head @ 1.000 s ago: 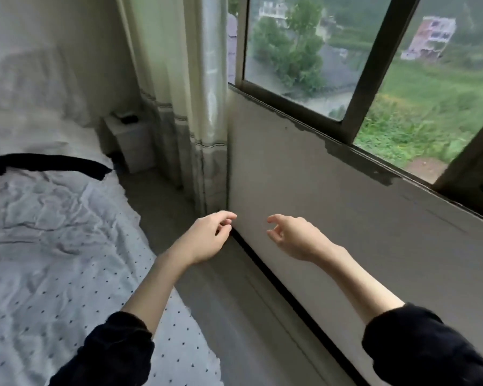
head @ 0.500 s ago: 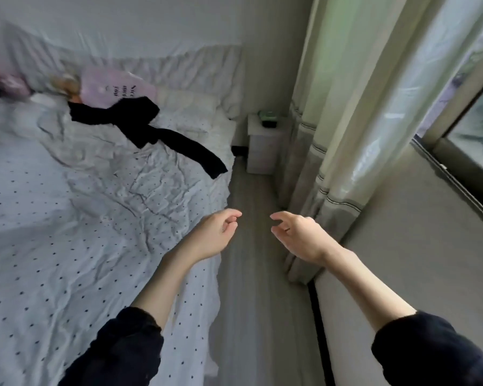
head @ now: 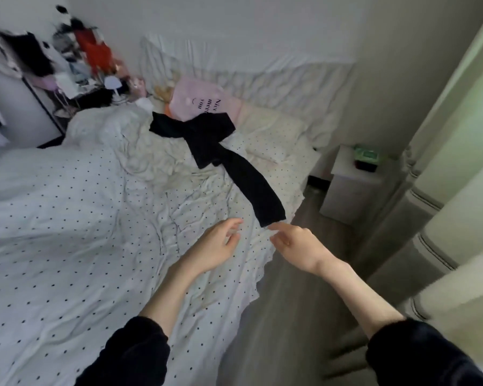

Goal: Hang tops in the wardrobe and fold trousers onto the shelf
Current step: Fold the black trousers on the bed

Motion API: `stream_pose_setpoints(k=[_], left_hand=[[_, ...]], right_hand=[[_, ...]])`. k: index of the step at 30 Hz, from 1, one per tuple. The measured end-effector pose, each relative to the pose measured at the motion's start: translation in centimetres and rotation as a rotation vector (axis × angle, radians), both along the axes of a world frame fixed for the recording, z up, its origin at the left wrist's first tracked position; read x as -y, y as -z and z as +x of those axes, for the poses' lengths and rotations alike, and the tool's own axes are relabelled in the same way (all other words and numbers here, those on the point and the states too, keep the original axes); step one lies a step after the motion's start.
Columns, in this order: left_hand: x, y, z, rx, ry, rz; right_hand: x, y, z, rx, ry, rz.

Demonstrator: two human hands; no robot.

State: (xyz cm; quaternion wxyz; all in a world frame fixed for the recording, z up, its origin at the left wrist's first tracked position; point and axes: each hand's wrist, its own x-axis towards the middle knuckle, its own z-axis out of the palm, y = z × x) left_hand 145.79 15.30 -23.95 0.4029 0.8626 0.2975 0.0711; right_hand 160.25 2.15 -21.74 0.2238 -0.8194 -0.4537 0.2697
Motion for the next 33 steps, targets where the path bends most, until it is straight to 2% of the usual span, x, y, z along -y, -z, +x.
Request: stream_pose_setpoints(k=[8, 16, 22, 29, 33], left_hand=[[-11.5, 1.7, 11.1, -0.016, -0.235, -0.007], [-25.9, 5.2, 22.9, -0.037, -0.320, -0.059], [-33.6, 7.5, 29.7, -0.118, -0.408, -0.107], [-43.4, 14.4, 38.4, -0.171, -0.675, -0.164], [-48.8, 19.7, 43.5, -0.251, -0.830, -0.271]], right_hand=[[-14.4, 1.8, 14.6, -0.066, -0.201, -0.030], [-30.9, 4.2, 26.9, -0.025, -0.321, -0.080], [-41.3, 5.4, 35.5, -0.017, -0.372, -0.134], [-56.2, 12.5, 44.4, -0.027, -0.530, -0.174], [-64.2, 17.7, 48.4, -0.009, -0.617, -0.196]])
